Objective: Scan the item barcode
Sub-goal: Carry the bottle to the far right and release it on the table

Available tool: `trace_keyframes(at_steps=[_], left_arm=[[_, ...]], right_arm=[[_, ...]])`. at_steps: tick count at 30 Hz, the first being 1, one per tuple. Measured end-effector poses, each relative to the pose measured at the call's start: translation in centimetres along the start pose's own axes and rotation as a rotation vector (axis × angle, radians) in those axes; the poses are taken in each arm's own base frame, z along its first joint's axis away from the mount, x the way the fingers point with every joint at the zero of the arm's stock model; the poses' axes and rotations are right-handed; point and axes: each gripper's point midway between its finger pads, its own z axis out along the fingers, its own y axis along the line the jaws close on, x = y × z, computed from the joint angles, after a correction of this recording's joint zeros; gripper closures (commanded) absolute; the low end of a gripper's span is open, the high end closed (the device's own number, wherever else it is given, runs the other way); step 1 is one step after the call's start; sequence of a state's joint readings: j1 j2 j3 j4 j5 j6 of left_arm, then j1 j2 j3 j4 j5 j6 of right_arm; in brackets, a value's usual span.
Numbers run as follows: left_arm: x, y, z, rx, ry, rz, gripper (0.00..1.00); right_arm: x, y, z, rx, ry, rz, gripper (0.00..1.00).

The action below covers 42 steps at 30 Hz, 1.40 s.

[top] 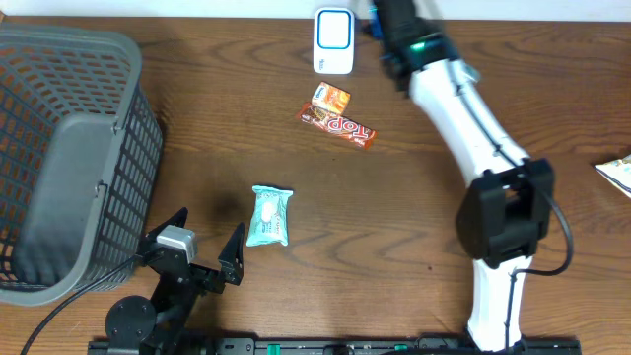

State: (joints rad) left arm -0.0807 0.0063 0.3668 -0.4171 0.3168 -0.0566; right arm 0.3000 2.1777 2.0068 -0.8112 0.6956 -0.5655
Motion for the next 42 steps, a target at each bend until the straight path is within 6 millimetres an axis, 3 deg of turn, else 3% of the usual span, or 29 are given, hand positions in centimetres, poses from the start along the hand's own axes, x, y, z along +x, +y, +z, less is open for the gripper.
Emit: trace_keyframes(at_steps=[6,10,16,19,23,24,25,26,27,28,29,32,36,40,41,42], left_arm=[[0.0,0.0,0.0,0.0,0.0,0.0,0.02],[0.0,0.0,0.0,0.0,0.0,0.0,0.02],[0.0,0.0,0.0,0.0,0.0,0.0,0.02],[0.0,0.0,0.0,0.0,0.0,0.0,0.02],[0.0,0.0,0.0,0.0,0.0,0.0,0.02],[0.0,0.0,0.0,0.0,0.0,0.0,0.02],[0.0,0.0,0.0,0.0,0.0,0.0,0.02],[0.0,0.0,0.0,0.0,0.0,0.0,0.02],[0.0,0.0,0.0,0.0,0.0,0.0,0.02],[0.0,0.0,0.0,0.0,-0.001,0.0,0.02],[0.0,0.0,0.0,0.0,0.0,0.0,0.02],[0.0,0.0,0.0,0.0,0.0,0.0,0.02],[0.0,0.0,0.0,0.0,0.0,0.0,0.02],[0.0,0.0,0.0,0.0,0.0,0.0,0.02],[0.0,0.0,0.0,0.0,0.0,0.0,0.02],[0.0,0.0,0.0,0.0,0.0,0.0,0.02]], right_arm=[[11.3,-3.6,8.3,-0.032,0.284,0.344,0.99],[16.8,-5.9,11.3,-0.014,0.386,0.482,0.99],[23.7,-9.3,13.7,0.03,0.483,0.637,0.99],[28.0,-8.9,15.4,0.019,0.579,0.666,0.99],[32.5,-5.9,17.9,-0.027,0.711,0.703,0.99],[33.3,-5.5,18.1,-0.022,0.74,0.716,0.95],[34.0,-5.4,18.0,-0.018,0.759,0.744,0.72],[34.3,-5.4,18.0,-0.013,0.765,0.763,0.53],[34.8,-5.6,18.0,-0.003,0.774,0.79,0.27],[35.5,-5.7,17.9,0.01,0.789,0.82,0.1],[35.7,-5.7,17.9,0.01,0.795,0.832,0.01],[36.6,-5.7,17.4,0.013,0.821,0.857,0.01],[35.8,-6.6,16.5,0.017,0.795,0.883,0.01],[31.3,-8.2,14.2,-0.057,0.643,0.978,0.01],[29.7,-8.4,13.4,-0.104,0.589,1.003,0.01],[26.6,-8.3,11.8,-0.207,0.493,1.04,0.01]])
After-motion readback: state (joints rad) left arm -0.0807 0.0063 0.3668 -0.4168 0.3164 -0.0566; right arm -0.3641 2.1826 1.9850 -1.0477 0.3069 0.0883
